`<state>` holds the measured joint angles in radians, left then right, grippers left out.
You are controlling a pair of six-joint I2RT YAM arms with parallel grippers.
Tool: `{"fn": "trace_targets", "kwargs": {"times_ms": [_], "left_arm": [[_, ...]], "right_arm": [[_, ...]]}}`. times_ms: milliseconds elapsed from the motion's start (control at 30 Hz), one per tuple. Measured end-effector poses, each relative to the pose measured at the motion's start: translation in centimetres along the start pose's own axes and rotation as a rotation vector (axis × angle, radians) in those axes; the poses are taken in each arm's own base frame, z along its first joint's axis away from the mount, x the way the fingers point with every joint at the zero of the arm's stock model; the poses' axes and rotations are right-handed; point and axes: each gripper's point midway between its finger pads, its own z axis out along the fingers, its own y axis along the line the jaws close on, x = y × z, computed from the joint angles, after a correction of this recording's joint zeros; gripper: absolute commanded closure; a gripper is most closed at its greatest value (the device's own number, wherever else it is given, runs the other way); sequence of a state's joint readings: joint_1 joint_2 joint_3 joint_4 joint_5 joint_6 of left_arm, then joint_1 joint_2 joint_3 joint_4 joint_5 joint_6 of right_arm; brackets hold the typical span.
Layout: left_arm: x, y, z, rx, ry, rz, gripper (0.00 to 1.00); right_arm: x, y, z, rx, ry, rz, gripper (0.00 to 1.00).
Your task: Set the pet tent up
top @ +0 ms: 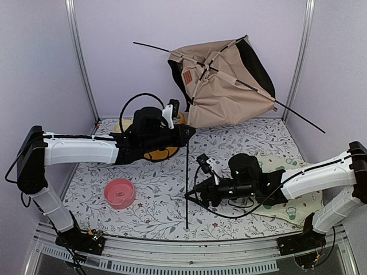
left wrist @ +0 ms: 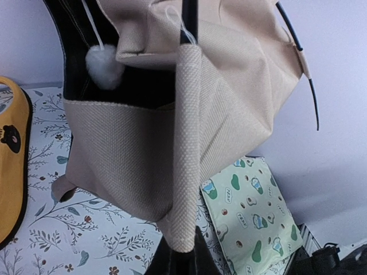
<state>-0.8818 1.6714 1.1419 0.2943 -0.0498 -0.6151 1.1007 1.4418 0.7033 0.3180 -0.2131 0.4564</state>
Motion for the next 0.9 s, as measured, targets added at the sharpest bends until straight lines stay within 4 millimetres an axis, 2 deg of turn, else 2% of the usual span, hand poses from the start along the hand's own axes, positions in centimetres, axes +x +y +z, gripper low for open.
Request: {"fn": "trace_targets", "kwargs": {"times_ms": [267, 400, 533, 800, 900], "left_arm": [[0.0, -0.5, 0.0, 0.018, 0.006, -0.004, 1.0], [0.0, -0.5, 0.0, 0.021, 0.008, -0.004, 1.0], [0.1, -0.6, 0.0, 0.025, 0.011, -0.004, 1.0], [-0.1, -1.0, 0.0, 0.041, 0.011, -0.004, 1.0], [-0.1, -1.0, 0.0, 0.042, 0.012, -0.004, 1.0]], "right_arm": [[5.7, -1.2, 3.3, 0.022, 0.105, 0.054, 0.5], [7.5, -0.6, 4.2, 0.013, 0.139, 0.06, 0.55], [8.5, -0.4, 4.7, 0.006, 0.155, 0.068, 0.62], [9.6, -1.4, 5.3, 0.038, 0.171, 0.097, 0.74], [9.6, -1.6, 5.3, 0.047, 0.167, 0.108, 0.84]]}}
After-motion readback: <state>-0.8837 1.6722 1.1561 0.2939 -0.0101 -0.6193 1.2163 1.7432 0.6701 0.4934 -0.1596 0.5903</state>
